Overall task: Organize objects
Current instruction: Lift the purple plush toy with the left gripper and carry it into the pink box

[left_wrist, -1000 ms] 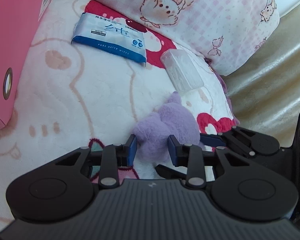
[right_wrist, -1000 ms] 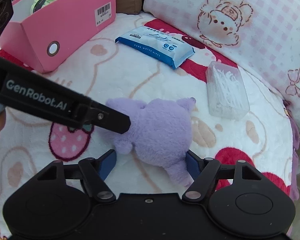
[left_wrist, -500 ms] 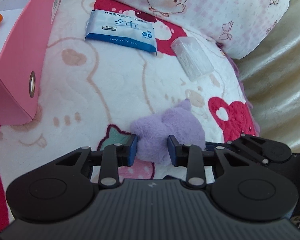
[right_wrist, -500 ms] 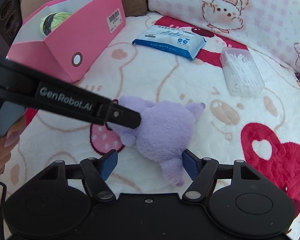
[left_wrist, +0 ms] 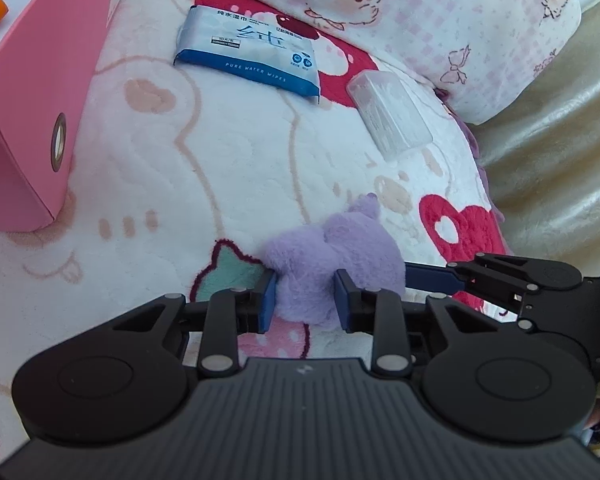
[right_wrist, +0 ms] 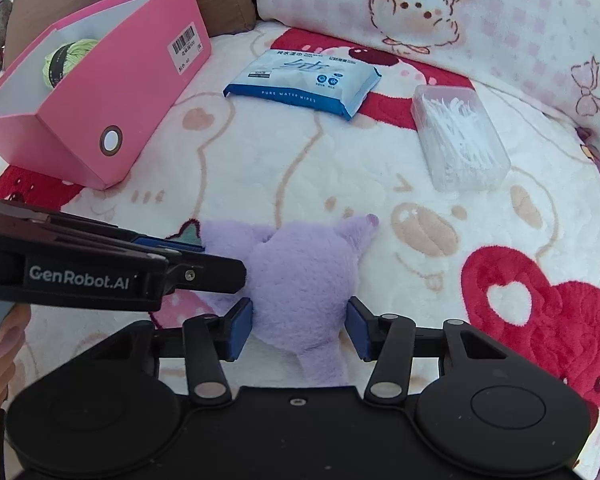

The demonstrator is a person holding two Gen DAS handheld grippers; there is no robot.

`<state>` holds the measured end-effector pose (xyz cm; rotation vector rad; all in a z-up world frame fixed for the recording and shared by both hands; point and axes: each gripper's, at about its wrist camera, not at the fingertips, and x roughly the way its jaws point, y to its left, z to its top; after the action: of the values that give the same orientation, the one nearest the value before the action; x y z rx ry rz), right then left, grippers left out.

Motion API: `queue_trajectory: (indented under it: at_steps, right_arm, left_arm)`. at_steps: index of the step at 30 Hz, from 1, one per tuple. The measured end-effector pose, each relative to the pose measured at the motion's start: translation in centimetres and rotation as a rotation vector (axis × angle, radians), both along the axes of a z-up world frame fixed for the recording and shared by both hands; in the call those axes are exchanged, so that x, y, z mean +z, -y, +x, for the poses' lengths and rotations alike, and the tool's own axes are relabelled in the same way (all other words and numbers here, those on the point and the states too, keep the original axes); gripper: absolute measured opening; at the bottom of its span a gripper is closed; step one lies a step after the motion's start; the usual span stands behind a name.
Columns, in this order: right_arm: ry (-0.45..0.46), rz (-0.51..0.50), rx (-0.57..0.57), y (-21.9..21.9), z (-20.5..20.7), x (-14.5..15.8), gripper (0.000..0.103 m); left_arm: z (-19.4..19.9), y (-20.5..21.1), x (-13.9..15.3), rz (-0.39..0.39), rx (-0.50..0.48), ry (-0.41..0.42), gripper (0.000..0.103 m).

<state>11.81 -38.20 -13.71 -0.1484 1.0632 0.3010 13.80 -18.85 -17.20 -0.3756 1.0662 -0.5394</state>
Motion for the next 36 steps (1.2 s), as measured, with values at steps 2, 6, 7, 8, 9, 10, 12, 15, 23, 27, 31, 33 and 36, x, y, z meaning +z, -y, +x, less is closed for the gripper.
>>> queue_trajectory:
  at_steps: [2, 6, 7, 8, 9, 10, 12, 15, 23, 27, 31, 33, 36]
  right_arm:
    - [0.0, -0.008, -0.002, -0.1, -0.1, -0.5, 0.055]
    - [0.015, -0.019, -0.029, -0.5, -0.5, -0.8, 0.055]
    - [0.02, -0.022, -0.032, -0.6, -0.6, -0.7, 0.054]
    - [0.027, -0.027, -0.033, -0.7, -0.7, -0.6, 0.054]
    - [0.034, -0.031, -0.033, -0.8, -0.9, -0.4, 0.053]
    - [0.039, -0.033, -0.033, -0.9, -1.0, -0.2, 0.053]
    - [0.047, -0.034, -0.032, -1.0, -1.4, 0.1, 0.053]
    - [0.05, -0.037, -0.02, -1.6, -1.9, 0.4, 0.053]
    - [0.06, -0.029, -0.012, -2.5, -3.6, 2.1, 0.053]
    - [0.076, -0.039, 0.007, -3.0, -4.5, 4.0, 0.053]
    - [0.087, -0.04, 0.008, -3.7, -5.2, 5.5, 0.054]
    - [0.087, -0.033, 0.003, -4.1, -5.5, 6.2, 0.054]
    - [0.083, -0.037, 0.003, -4.7, -6.2, 7.2, 0.055]
  left_arm:
    - [-0.2, 0.1, -0.1, 0.002, -0.004, -0.002, 0.029]
    - [-0.5, 0.2, 0.0, 0.002, -0.004, 0.012, 0.028]
    - [-0.7, 0.1, 0.1, 0.002, -0.006, 0.013, 0.028]
    - [-0.8, 0.1, 0.2, 0.002, -0.012, 0.015, 0.028]
    - [-0.9, 0.2, 0.4, 0.007, -0.023, 0.02, 0.028]
    - [-1.0, 0.2, 0.6, 0.014, -0.033, 0.027, 0.028]
    - [-1.3, 0.1, 1.0, 0.02, -0.043, 0.029, 0.028]
    - [-1.7, -0.3, 1.4, 0.03, -0.048, 0.023, 0.028]
    - [-2.9, -1.4, 3.3, 0.047, -0.092, 0.024, 0.028]
    - [-3.9, -1.6, 5.2, 0.067, -0.133, 0.062, 0.028]
    - [-4.7, -2.0, 6.9, 0.084, -0.142, 0.083, 0.028]
    - [-5.0, -2.4, 7.7, 0.09, -0.146, 0.092, 0.028]
    - [-5.5, -3.1, 8.7, 0.087, -0.152, 0.084, 0.028]
